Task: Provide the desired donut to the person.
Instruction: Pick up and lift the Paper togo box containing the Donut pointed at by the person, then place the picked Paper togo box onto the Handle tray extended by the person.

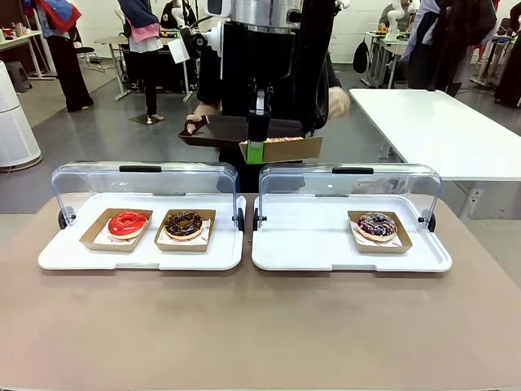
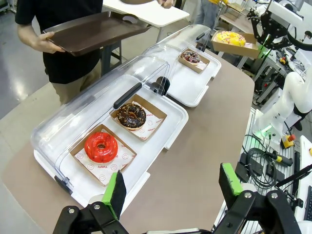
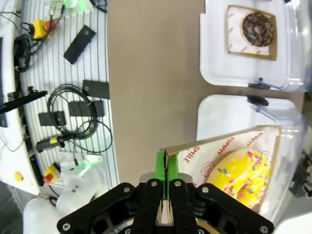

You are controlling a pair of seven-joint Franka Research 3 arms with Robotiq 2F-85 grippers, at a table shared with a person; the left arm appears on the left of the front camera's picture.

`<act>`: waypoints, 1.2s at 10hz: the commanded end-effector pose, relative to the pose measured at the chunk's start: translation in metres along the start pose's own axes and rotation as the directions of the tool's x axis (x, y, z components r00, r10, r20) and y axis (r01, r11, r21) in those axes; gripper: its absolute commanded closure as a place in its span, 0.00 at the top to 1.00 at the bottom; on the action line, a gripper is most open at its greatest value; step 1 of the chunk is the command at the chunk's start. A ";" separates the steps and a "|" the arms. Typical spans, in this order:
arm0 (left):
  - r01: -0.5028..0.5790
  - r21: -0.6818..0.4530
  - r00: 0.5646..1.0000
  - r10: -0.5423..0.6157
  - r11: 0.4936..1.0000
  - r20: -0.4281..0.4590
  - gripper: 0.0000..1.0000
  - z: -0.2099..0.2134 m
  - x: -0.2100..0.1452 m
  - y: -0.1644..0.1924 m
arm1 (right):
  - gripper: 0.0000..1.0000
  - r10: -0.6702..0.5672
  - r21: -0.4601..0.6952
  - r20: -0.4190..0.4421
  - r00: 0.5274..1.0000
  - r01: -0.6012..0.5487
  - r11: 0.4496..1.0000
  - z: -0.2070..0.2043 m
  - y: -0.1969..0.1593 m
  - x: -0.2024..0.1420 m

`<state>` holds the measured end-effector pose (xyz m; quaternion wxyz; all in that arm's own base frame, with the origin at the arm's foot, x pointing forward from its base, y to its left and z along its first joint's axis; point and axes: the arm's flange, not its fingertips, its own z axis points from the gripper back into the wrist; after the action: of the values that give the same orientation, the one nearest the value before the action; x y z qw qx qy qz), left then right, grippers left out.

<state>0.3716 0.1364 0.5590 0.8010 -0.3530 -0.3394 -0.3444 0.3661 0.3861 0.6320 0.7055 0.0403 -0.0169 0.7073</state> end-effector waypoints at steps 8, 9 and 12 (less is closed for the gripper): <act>0.005 -0.007 1.000 -0.005 1.000 0.012 1.00 0.001 0.000 -0.001 | 0.00 -0.001 -0.002 0.007 1.000 0.001 1.000 0.004 0.013 -0.003; 0.005 -0.007 1.000 -0.005 1.000 0.012 1.00 0.001 0.000 -0.001 | 0.00 -0.001 -0.002 0.007 1.000 0.001 1.000 0.004 0.013 -0.003; 0.005 -0.007 1.000 -0.005 1.000 0.012 1.00 0.001 0.000 -0.001 | 0.00 -0.001 -0.002 0.007 1.000 0.001 1.000 0.004 0.013 -0.003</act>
<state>0.3716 0.1365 0.5591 0.8010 -0.3529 -0.3394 -0.3444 0.3596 0.3853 0.6381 0.7042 0.0393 -0.0217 0.7086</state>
